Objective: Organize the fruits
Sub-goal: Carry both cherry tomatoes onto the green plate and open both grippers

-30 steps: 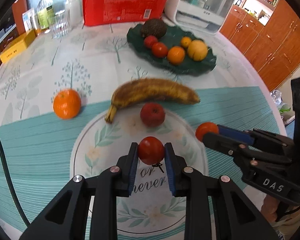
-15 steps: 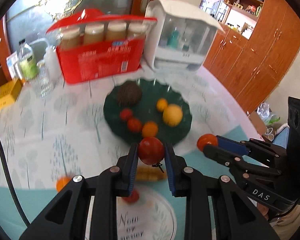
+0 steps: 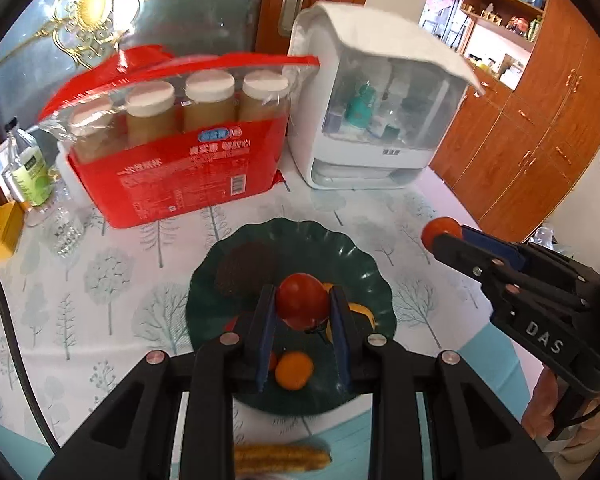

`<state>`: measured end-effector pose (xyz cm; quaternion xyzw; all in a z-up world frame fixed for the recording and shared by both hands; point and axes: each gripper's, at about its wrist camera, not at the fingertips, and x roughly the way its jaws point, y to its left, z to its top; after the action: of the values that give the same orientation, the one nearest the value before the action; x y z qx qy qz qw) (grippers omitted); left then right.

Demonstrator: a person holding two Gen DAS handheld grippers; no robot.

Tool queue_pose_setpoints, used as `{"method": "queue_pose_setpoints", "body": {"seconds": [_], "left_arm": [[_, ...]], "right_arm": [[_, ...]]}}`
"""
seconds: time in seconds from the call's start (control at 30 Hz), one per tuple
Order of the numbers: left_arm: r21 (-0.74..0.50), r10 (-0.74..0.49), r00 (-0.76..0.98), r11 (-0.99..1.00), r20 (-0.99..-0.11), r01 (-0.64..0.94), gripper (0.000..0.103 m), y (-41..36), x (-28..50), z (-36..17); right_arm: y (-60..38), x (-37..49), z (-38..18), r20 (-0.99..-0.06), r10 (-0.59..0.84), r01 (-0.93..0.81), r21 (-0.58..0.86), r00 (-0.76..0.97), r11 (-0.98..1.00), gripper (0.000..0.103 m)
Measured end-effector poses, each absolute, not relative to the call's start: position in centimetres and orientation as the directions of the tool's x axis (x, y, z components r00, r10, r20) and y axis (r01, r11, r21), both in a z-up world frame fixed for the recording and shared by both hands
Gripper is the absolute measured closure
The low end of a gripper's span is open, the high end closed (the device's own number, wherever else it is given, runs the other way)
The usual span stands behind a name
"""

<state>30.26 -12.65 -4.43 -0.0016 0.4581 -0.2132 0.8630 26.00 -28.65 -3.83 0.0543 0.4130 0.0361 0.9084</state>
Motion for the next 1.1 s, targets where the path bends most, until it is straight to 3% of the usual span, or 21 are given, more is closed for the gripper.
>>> {"method": "queue_pose_setpoints", "body": {"seconds": [0.4, 0.63, 0.8, 1.1], "left_arm": [[-0.182, -0.325, 0.377, 0.912, -0.867, 0.368, 0.078, -15.4, 33.2, -12.3], [-0.17, -0.306, 0.344, 0.912, -0.888, 0.374, 0.078, -15.8, 33.6, -14.5], [-0.155, -0.306, 0.367, 0.909, -0.878, 0.387, 0.045, -15.8, 33.4, -14.2], [-0.156, -0.297, 0.396, 0.924, -0.869, 0.349, 0.041, -13.7, 32.9, -12.4]], "right_arm": [[-29.5, 29.4, -12.4, -0.849, 0.098, 0.054, 0.147, 0.519, 0.988, 0.076], [-29.6, 30.1, -14.7, -0.876, 0.092, 0.076, 0.144, 0.473, 0.987, 0.076], [-29.9, 30.5, -15.1, -0.888, 0.115, 0.098, 0.176, 0.446, 0.98, 0.076], [-30.0, 29.2, -13.3, -0.873, 0.119, 0.104, 0.189, 0.473, 0.976, 0.073]]}}
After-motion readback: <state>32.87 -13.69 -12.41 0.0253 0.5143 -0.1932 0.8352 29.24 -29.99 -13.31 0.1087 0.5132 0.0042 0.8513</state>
